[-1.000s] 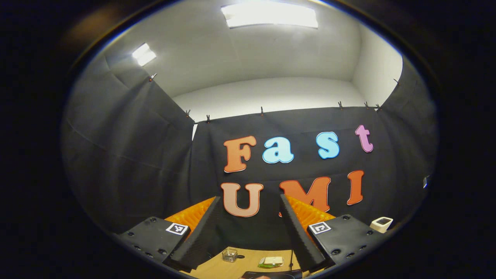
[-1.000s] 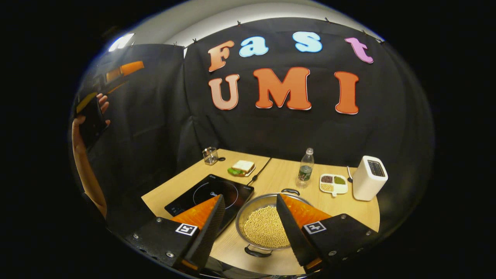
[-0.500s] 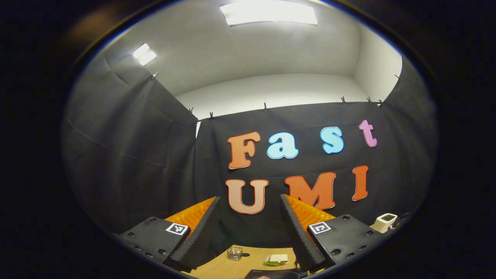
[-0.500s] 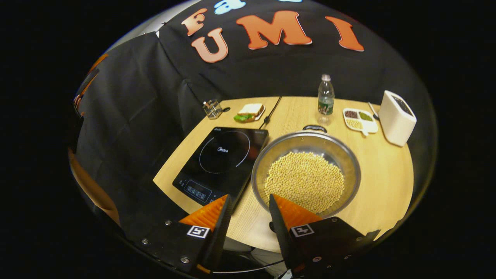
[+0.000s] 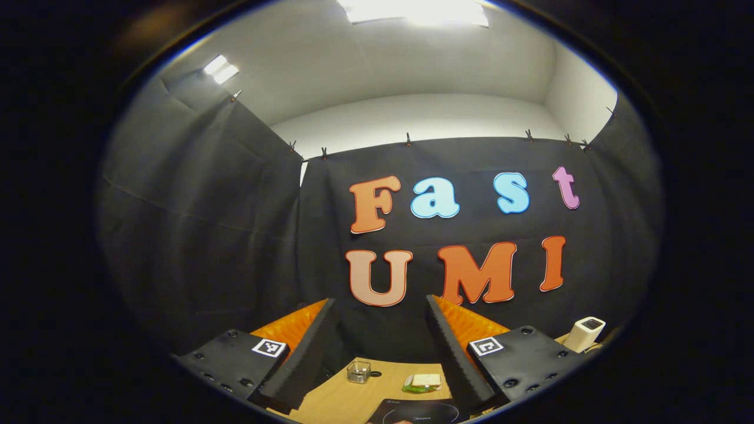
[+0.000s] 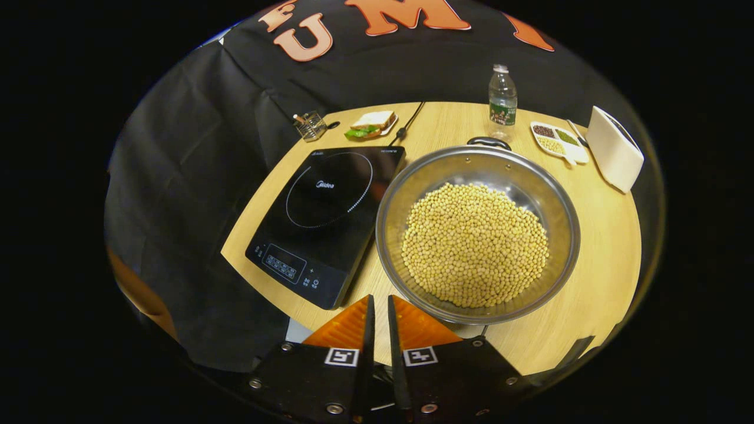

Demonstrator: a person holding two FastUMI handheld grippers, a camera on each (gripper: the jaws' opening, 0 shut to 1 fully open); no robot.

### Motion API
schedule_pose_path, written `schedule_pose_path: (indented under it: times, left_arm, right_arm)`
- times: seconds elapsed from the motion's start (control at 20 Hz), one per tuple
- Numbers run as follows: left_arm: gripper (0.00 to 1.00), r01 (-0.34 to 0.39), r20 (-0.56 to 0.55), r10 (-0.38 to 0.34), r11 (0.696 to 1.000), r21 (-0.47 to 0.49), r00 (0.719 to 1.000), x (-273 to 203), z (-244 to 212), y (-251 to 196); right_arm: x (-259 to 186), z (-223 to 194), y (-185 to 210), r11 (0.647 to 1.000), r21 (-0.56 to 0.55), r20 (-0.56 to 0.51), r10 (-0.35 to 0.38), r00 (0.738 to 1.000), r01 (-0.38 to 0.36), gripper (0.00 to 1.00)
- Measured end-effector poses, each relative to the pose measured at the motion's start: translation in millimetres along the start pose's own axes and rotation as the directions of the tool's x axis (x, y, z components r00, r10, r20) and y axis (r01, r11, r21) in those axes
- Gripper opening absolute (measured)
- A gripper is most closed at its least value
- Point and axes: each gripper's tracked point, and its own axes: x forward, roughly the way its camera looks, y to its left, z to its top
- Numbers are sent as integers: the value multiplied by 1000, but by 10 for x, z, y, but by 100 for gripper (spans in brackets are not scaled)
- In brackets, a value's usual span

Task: First push the handle of the pot to place it horizontally, then grasp the pot with both hands and set it on the induction cooktop.

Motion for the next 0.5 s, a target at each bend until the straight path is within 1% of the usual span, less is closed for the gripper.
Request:
schedule_pose_path:
  times: [0.05, 0.25, 0.35, 0.5]
  left_arm:
    - [97, -2, 1, 2, 1000, 2, 1000, -1, 24, 11]
    - [97, -18, 23, 17, 1000, 19, 1000, -64, 107, 34]
    - [98, -5, 25, 4, 1000, 16, 1000, -119, 124, -23]
    - [96, -6, 45, 5, 999, 34, 999, -169, 193, -41]
  right_arm:
    - [46, -34, 12, 1000, 13, -16, 8, 1000, -8, 9]
    - [169, -123, -64, 999, 43, -55, -3, 998, 5, 2]
    - [207, -153, -85, 998, 67, -73, 3, 997, 1, 2]
    - [281, -190, -122, 995, 96, -91, 13, 996, -4, 1]
